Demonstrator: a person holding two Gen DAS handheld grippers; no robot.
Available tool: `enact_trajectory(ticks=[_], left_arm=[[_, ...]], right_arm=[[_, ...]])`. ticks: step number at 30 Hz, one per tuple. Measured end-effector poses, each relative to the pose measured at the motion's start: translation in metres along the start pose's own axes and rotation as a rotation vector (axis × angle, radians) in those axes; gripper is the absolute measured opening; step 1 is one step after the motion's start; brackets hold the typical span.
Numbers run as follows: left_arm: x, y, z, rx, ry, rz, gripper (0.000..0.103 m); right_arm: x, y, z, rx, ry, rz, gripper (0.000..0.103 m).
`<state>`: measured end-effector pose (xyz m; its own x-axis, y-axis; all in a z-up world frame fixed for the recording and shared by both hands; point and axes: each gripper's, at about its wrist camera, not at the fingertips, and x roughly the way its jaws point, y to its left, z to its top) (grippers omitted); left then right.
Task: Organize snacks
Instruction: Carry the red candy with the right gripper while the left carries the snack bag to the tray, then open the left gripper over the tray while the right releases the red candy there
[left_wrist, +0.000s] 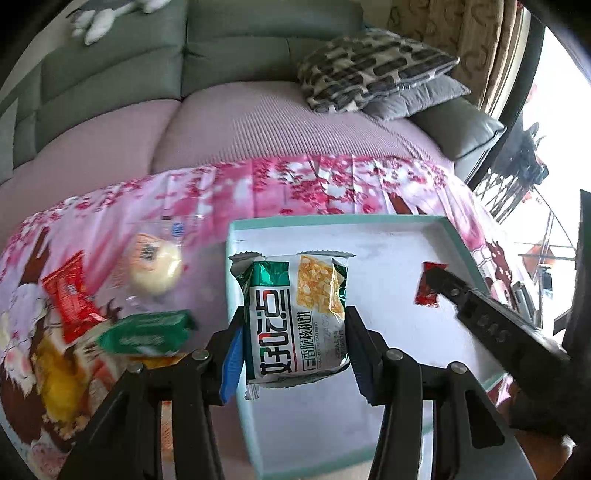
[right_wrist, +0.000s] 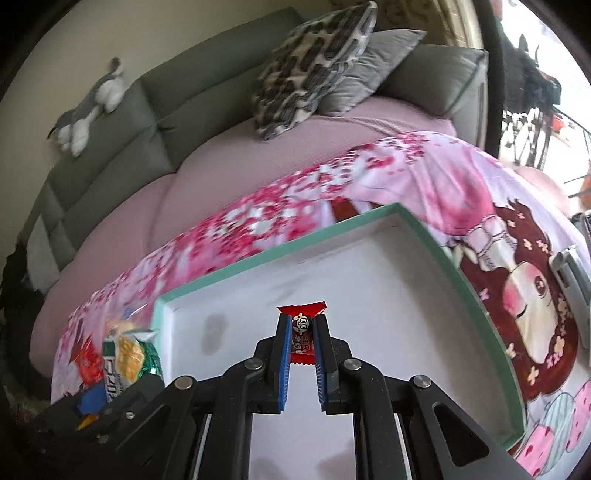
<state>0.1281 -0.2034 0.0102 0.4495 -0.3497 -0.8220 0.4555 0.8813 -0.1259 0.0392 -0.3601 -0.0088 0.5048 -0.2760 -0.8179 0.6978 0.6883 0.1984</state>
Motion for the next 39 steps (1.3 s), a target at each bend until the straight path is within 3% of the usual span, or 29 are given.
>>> enact_trajectory(ticks=[10,13,17,19,21,22,23,25,28,36,37,39], left_arm=[[0.046,-0.015,0.012,0.008,0.074,0.033,0.054],[0.045,-0.015,0.012,0.001,0.076,0.062,0.068],[0.037,-0.011,0.012,-0.018,0.065,0.078,0.069],[0.029,-0.007,0.011,-0.034,0.048,0.093,0.076],[0.021,-0.002,0.01,-0.054,0.028,0.103,0.083],[0.017,0.0,0.01,-0.063,0.019,0.111,0.085],[0.014,0.003,0.01,-0.07,0.013,0.122,0.086],[0.01,0.008,0.008,-0.078,0.005,0.148,0.089],[0.006,0.014,0.006,-0.087,-0.011,0.173,0.094],[0.002,0.028,0.0,-0.116,-0.063,0.228,0.1],[0.002,0.03,0.0,-0.117,-0.064,0.235,0.1],[0.003,0.033,0.001,-0.124,-0.068,0.253,0.101]], right_arm=[[0.016,-0.027,0.001,0.03,0.021,-0.071,0.014],[0.017,-0.03,0.0,0.042,0.037,-0.068,0.014],[0.016,-0.028,-0.001,0.033,0.065,-0.066,0.014],[0.015,-0.026,-0.002,0.026,0.073,-0.073,0.015],[0.013,-0.023,-0.002,0.011,0.079,-0.086,0.021],[0.013,-0.021,-0.002,0.005,0.082,-0.089,0.031],[0.013,-0.02,-0.002,0.001,0.083,-0.093,0.049],[0.01,-0.019,-0.003,-0.003,0.08,-0.099,0.068],[0.006,-0.017,-0.001,-0.015,0.077,-0.101,0.069],[0.003,-0.016,-0.001,-0.038,0.071,-0.122,0.094],[0.003,-0.016,-0.001,-0.04,0.07,-0.124,0.101],[0.002,-0.017,-0.001,-0.041,0.062,-0.128,0.103]])
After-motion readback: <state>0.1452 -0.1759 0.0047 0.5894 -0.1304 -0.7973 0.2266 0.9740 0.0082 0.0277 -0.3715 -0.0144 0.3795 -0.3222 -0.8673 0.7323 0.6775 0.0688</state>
